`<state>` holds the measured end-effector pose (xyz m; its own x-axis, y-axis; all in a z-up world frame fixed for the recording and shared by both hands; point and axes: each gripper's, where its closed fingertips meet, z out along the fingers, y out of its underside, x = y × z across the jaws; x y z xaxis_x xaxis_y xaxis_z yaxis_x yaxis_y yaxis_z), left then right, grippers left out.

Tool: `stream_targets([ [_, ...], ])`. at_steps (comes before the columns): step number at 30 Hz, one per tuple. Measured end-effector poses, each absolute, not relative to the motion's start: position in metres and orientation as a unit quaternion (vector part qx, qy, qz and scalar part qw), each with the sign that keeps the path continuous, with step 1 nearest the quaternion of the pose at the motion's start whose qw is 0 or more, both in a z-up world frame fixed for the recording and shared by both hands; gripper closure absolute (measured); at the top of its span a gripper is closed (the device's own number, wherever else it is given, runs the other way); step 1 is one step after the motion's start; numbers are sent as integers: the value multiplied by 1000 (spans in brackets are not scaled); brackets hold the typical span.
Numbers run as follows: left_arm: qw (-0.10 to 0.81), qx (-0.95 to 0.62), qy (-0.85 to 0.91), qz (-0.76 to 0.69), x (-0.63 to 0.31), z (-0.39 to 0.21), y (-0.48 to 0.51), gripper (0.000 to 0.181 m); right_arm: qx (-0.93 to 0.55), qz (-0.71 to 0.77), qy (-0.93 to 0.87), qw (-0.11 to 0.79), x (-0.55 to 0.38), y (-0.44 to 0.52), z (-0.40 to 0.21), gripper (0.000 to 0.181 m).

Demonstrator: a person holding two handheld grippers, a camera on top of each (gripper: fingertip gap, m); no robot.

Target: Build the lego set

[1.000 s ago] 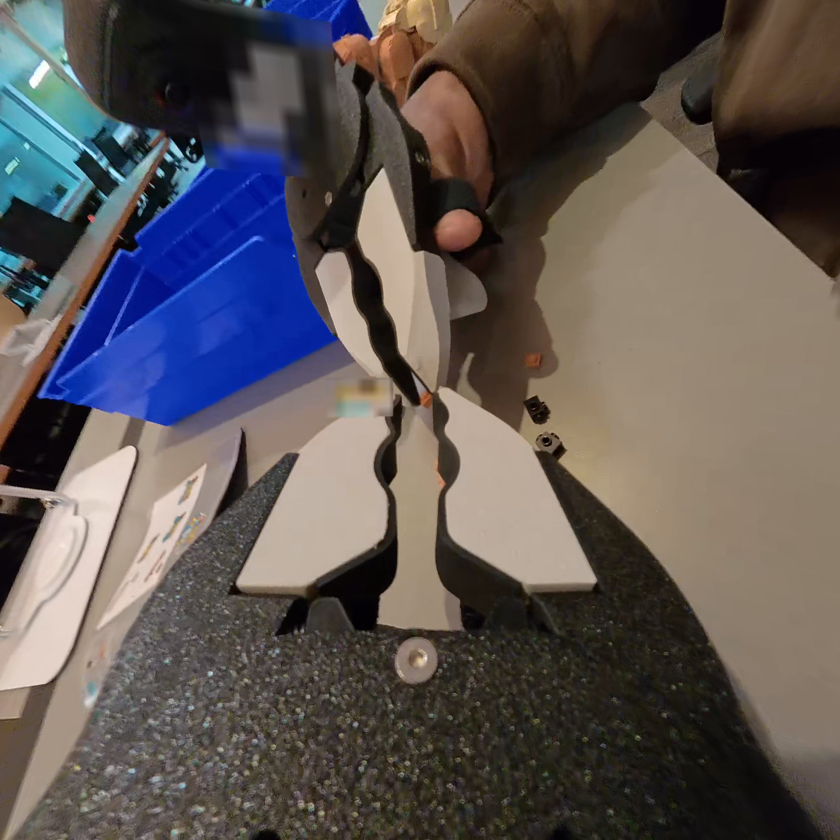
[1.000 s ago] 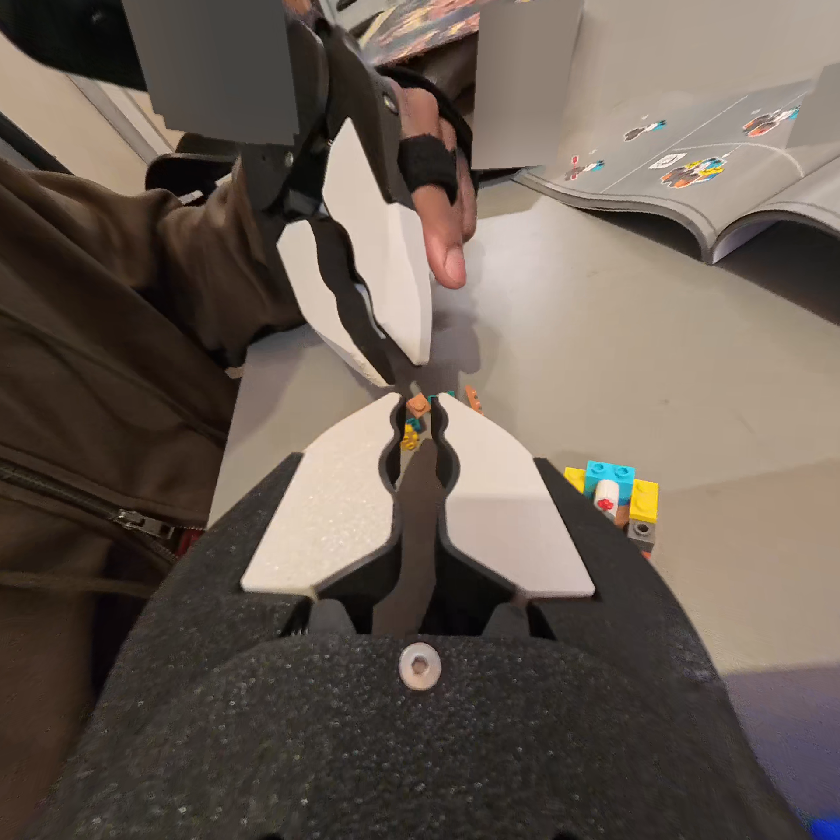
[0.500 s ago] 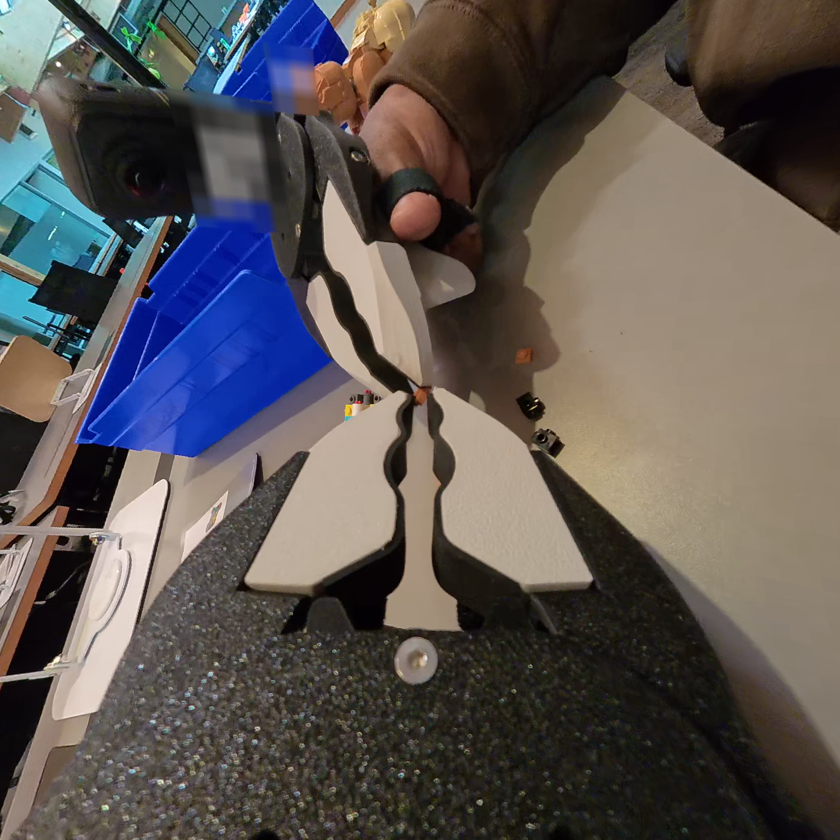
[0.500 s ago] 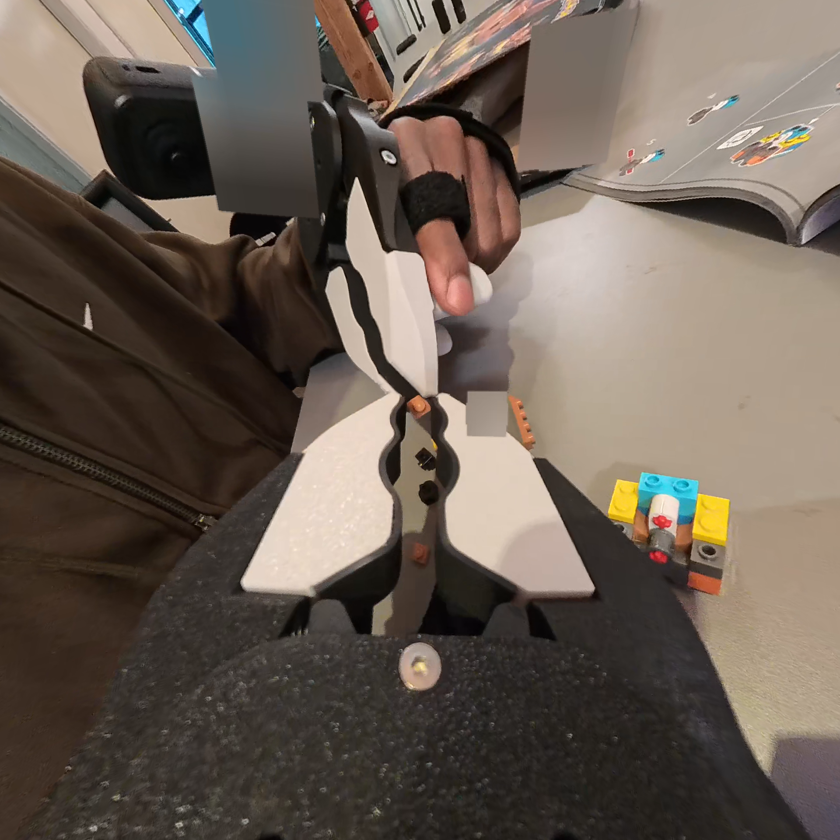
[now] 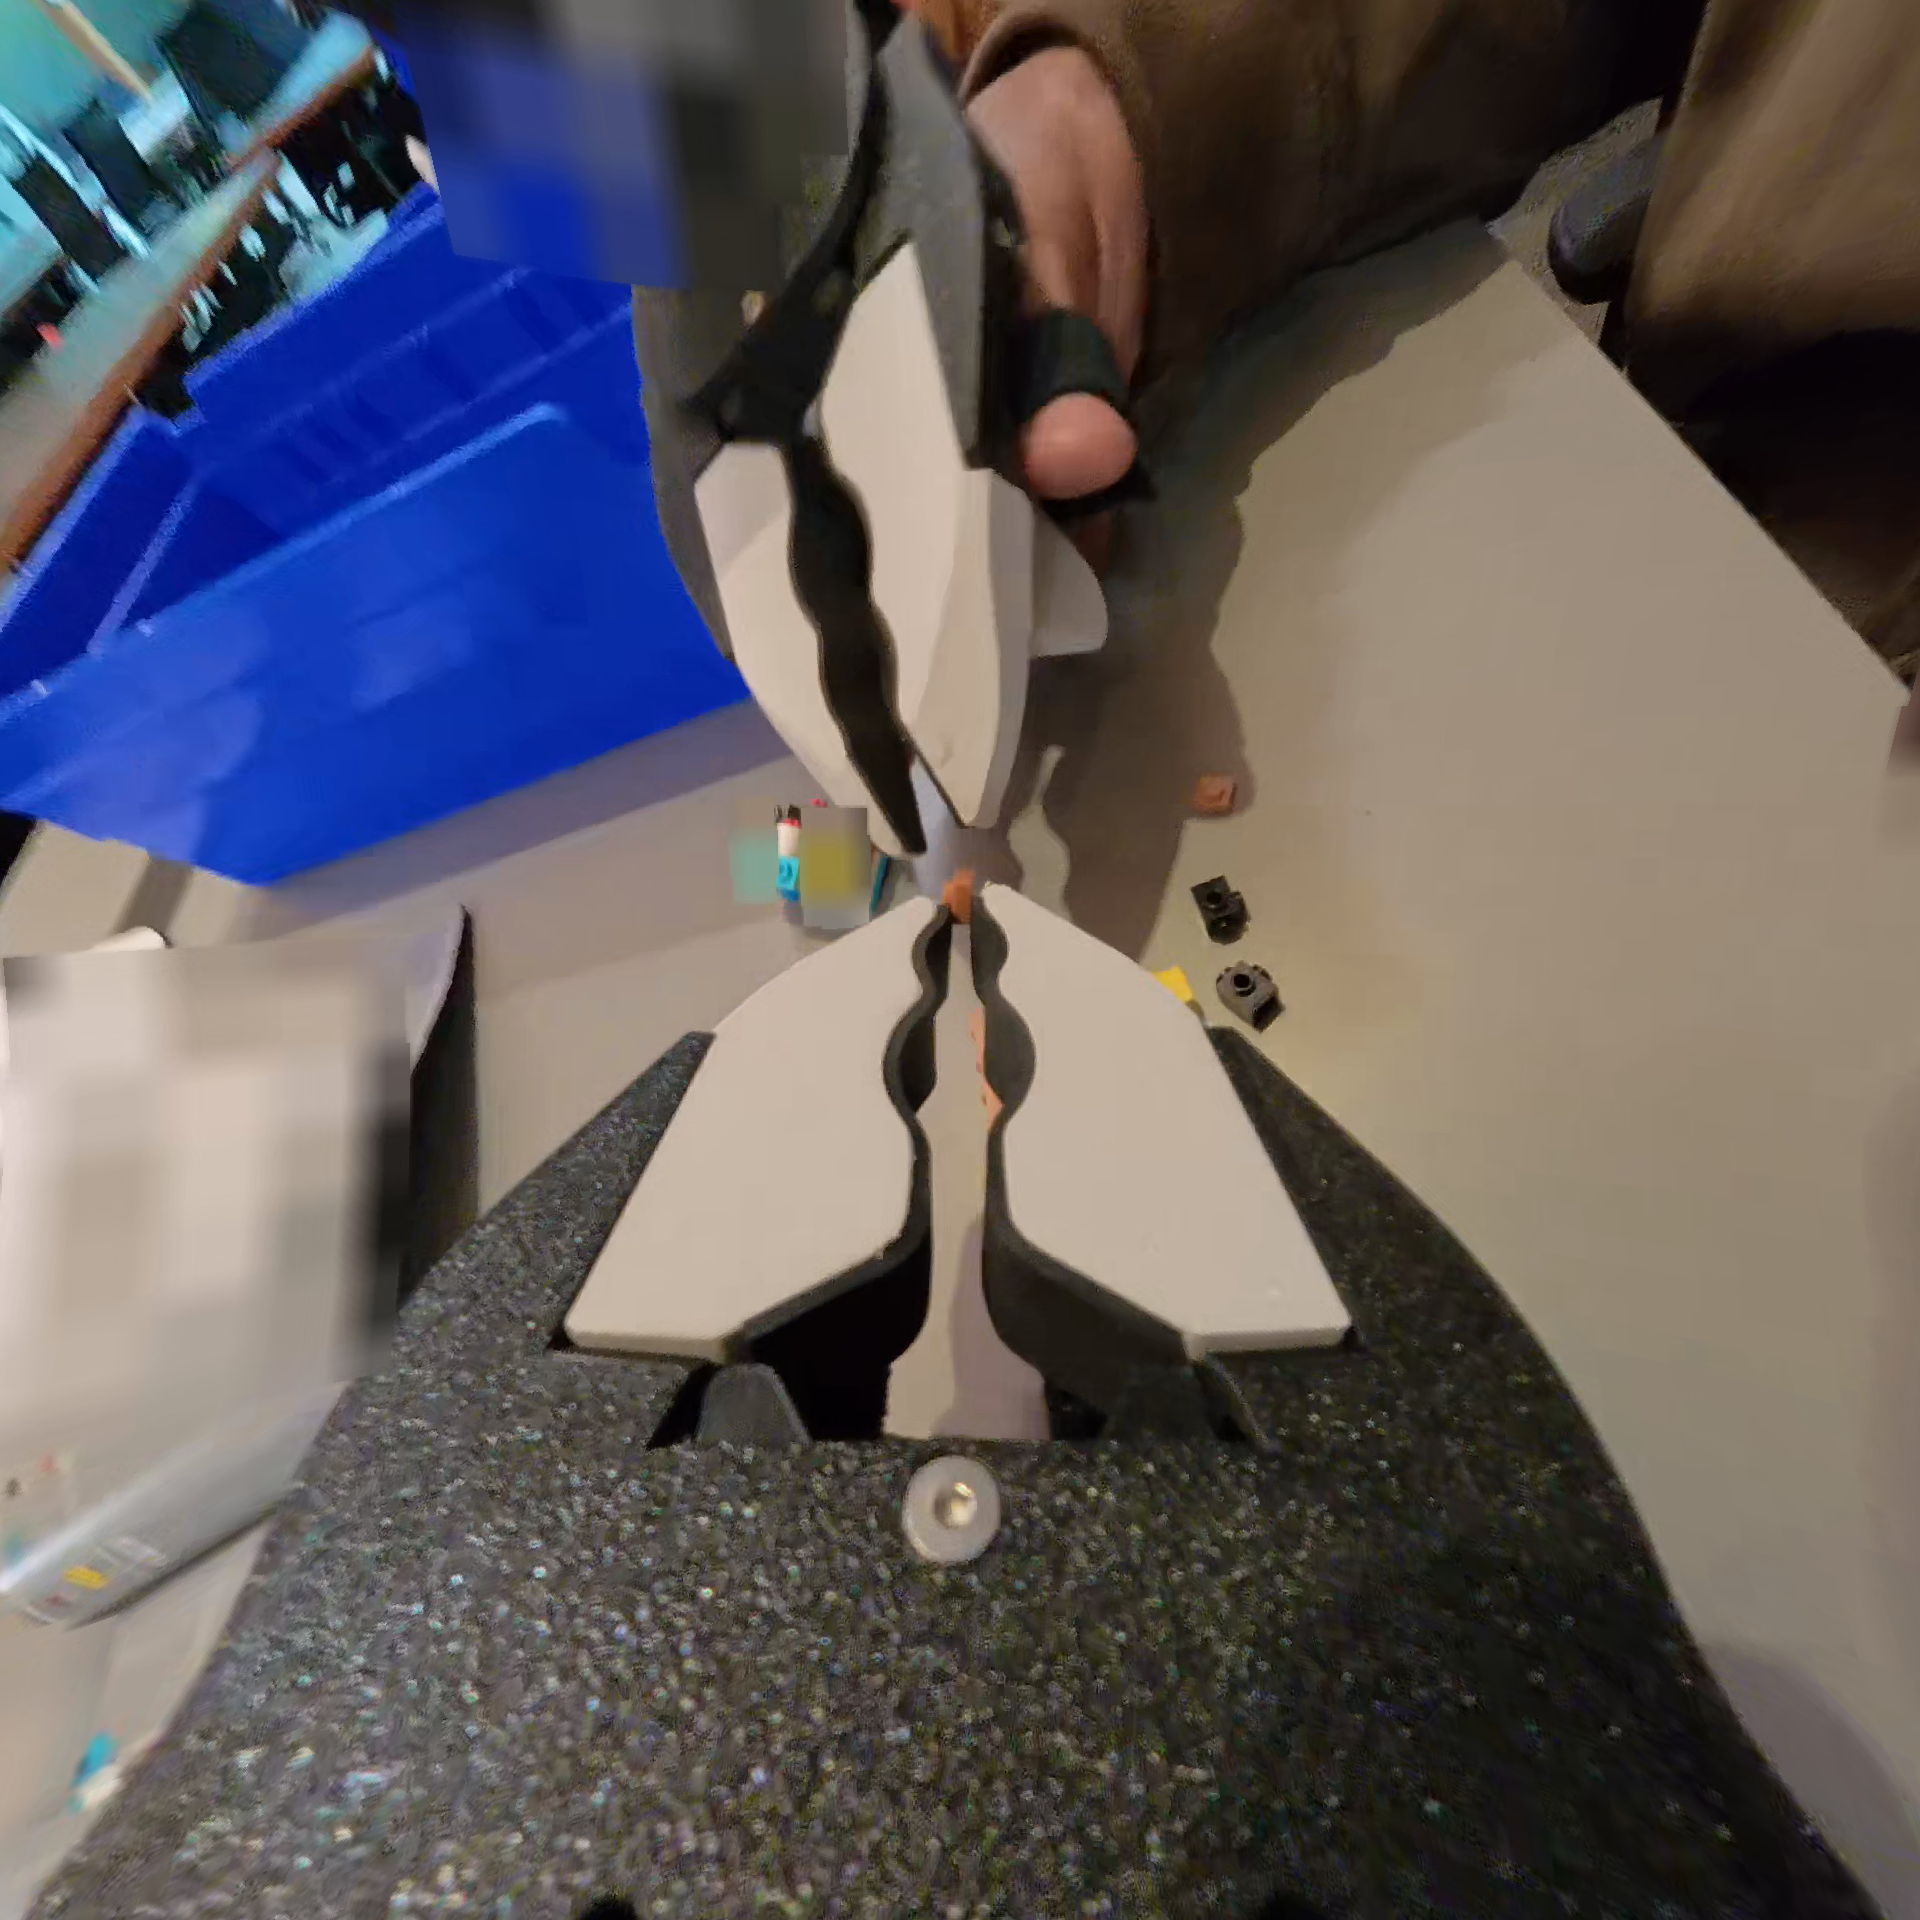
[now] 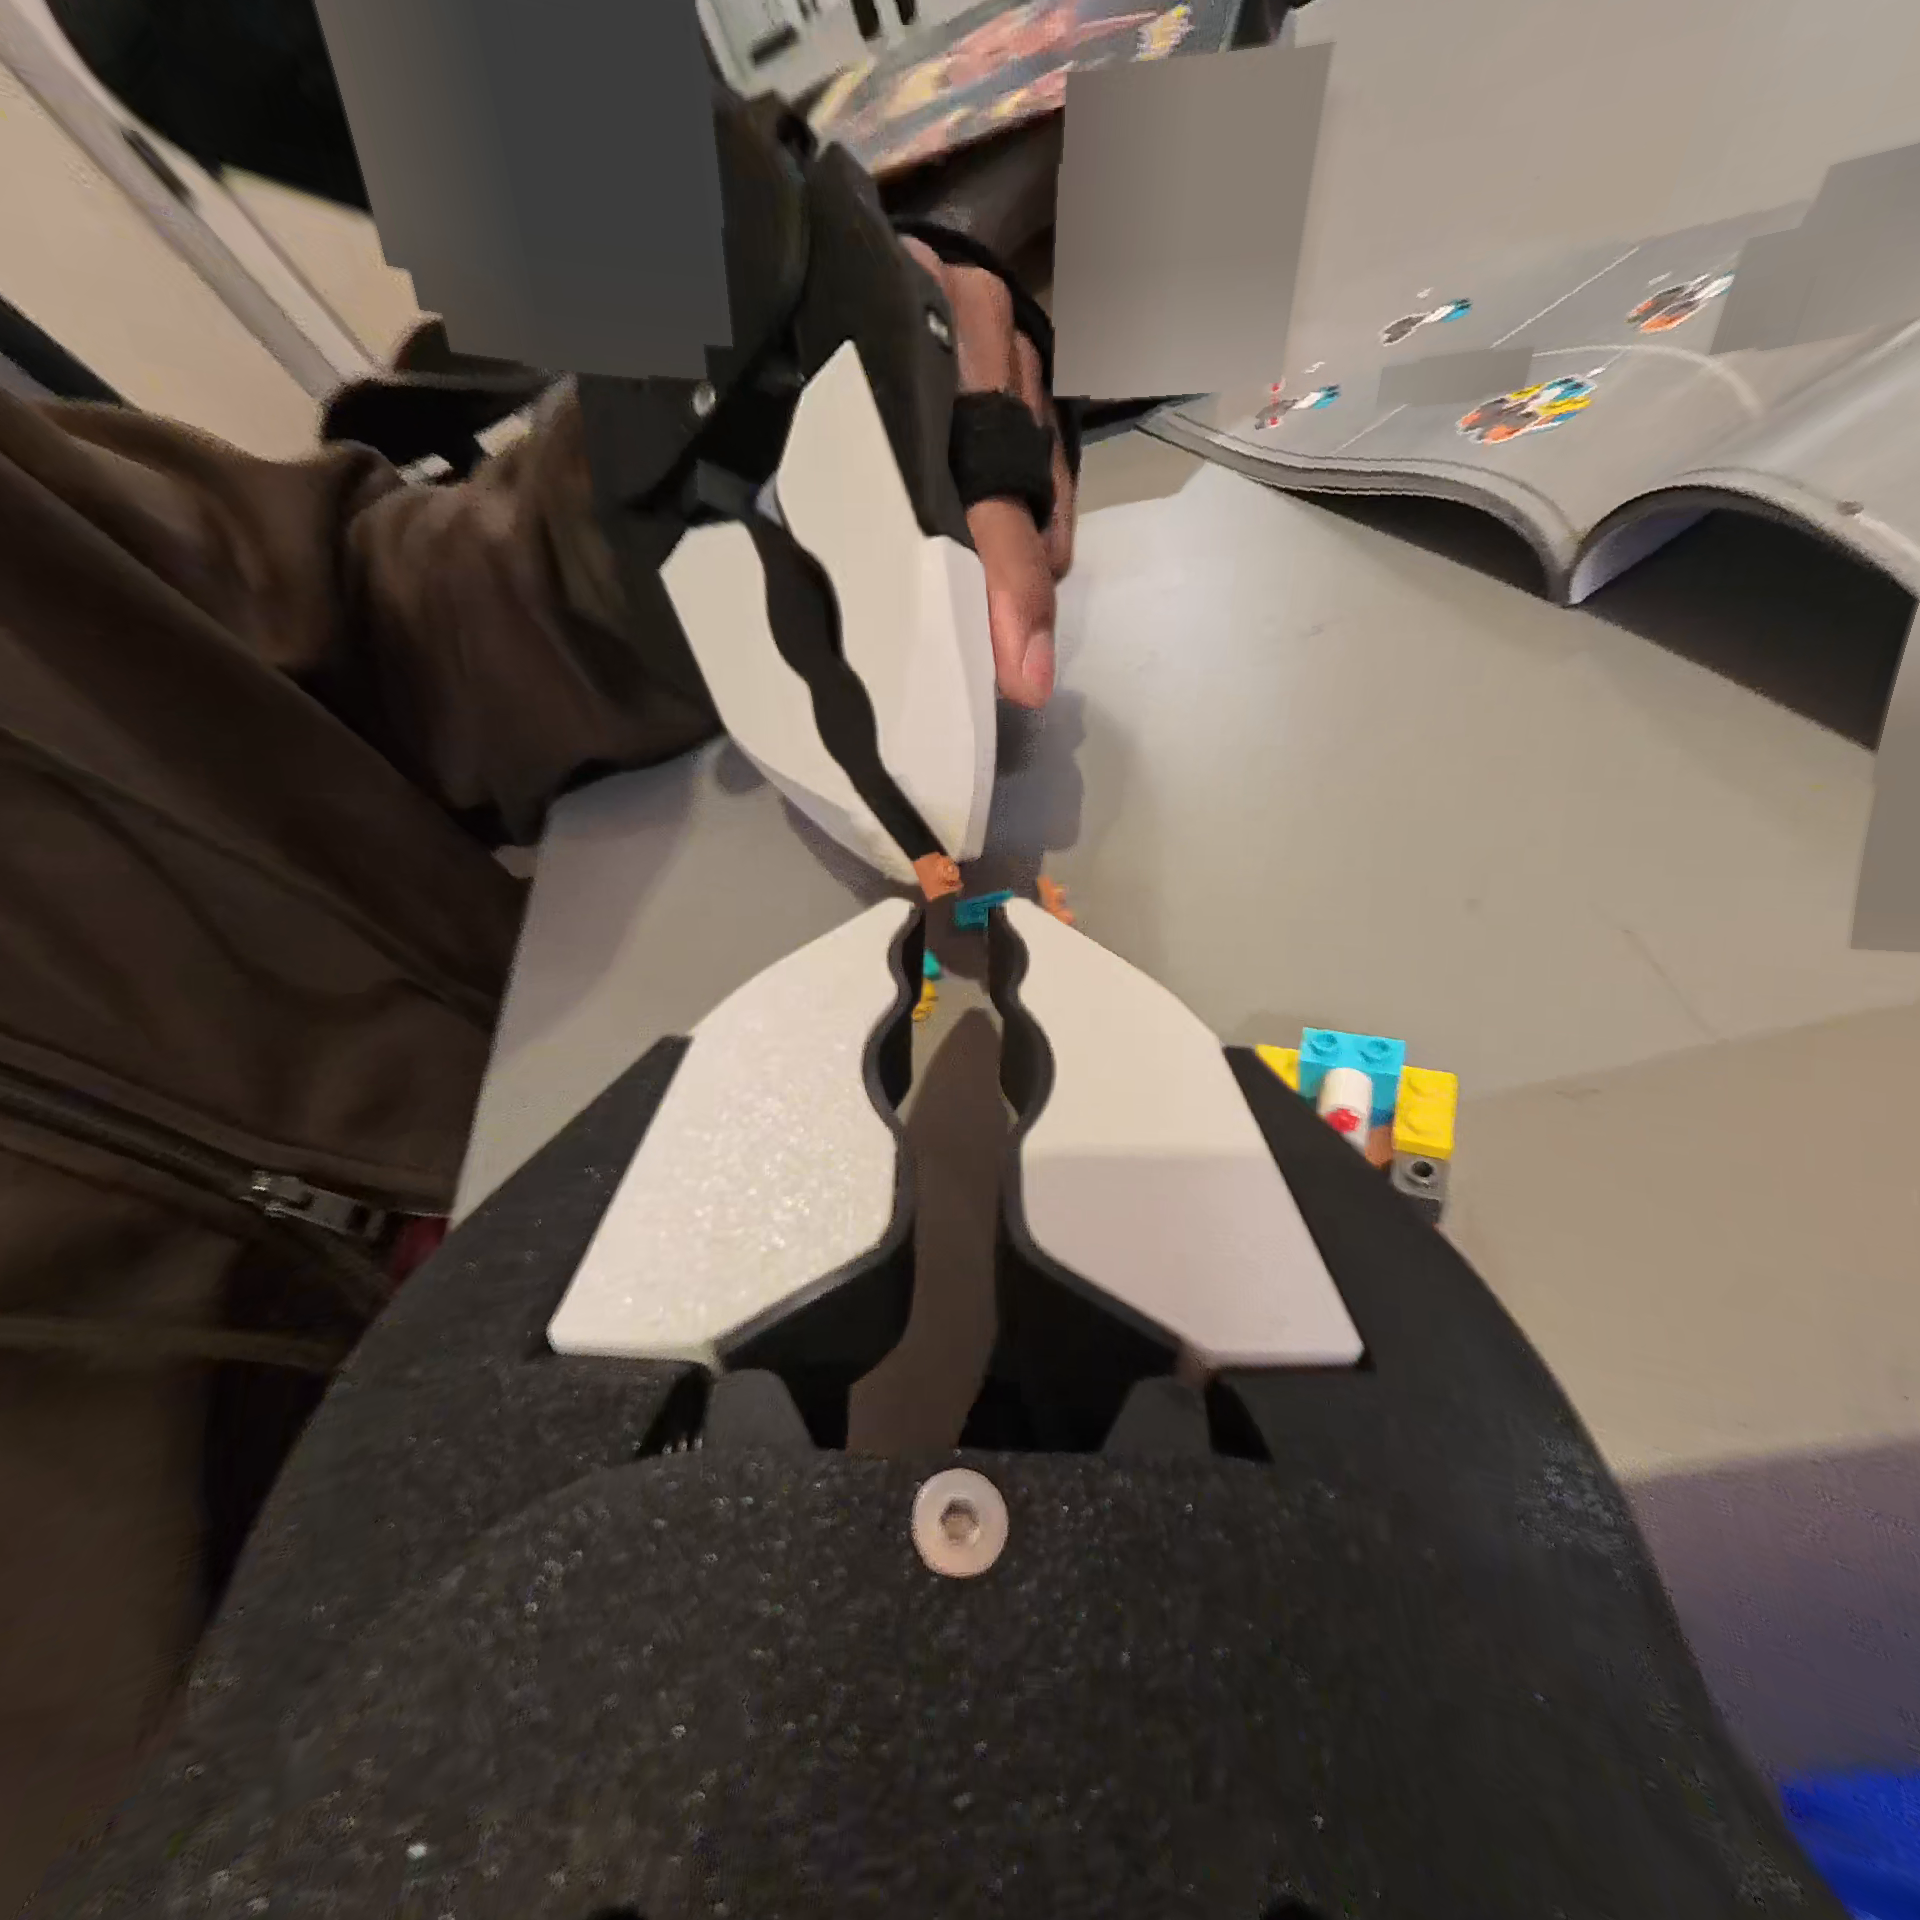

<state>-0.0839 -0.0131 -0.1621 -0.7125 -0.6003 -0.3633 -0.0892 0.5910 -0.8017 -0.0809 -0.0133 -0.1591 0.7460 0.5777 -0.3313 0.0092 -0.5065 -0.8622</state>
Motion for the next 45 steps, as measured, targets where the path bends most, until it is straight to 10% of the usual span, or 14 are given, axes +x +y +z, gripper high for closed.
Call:
stream_targets([
  [45,167,-350,859,-333,-84,-214,3,173,-844,123,-291,433,-80,-12,-187,178],
])
